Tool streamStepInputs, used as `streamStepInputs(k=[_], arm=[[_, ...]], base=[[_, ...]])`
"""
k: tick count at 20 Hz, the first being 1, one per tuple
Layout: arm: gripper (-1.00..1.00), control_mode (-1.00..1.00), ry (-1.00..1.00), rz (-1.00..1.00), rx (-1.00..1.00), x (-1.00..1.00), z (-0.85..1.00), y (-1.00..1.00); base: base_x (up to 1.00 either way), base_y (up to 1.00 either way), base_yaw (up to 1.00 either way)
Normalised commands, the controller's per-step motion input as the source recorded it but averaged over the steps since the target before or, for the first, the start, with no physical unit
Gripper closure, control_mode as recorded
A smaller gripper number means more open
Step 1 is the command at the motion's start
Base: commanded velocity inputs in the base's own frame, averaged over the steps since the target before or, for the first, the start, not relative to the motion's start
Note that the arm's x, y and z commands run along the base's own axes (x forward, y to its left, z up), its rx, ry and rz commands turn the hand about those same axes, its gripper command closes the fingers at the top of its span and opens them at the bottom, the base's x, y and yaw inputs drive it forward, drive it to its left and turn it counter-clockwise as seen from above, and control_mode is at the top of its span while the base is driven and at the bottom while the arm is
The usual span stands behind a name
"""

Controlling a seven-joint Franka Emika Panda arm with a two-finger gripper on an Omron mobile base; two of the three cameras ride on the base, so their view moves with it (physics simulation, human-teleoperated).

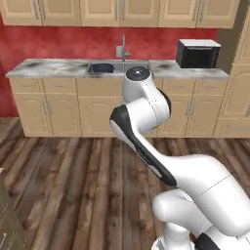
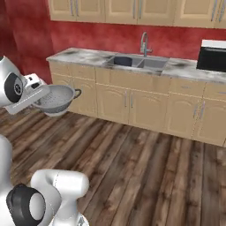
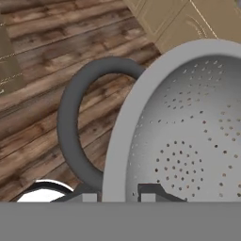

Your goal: Pick the pot and colander and place them in the sink. Then turn on the water.

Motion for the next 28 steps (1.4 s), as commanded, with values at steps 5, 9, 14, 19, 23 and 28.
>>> streamStepInputs(k=[5,9,14,19,23,28], arm=[[1.00,1.00,0.00,0.00,0.00,0.00,0.00,0.00],[1.00,1.00,0.00,0.00,0.00,0.00,0.00,0.00],[1.00,1.00,0.00,0.00,0.00,0.00,0.00,0.00],[1.00,1.00,0.00,0.00,0.00,0.00,0.00,0.00],[1.00,1.00,0.00,0.00,0.00,0.00,0.00,0.00],[1.00,1.00,0.00,0.00,0.00,0.00,0.00,0.00]], base=[[0.51,0.10,-0.46],[0.78,0.41,-0.28],[0.99,0.36,-0.20],[1.00,0.19,-0.17],[0.99,0.16,-0.17],[0.81,0.32,-0.14]])
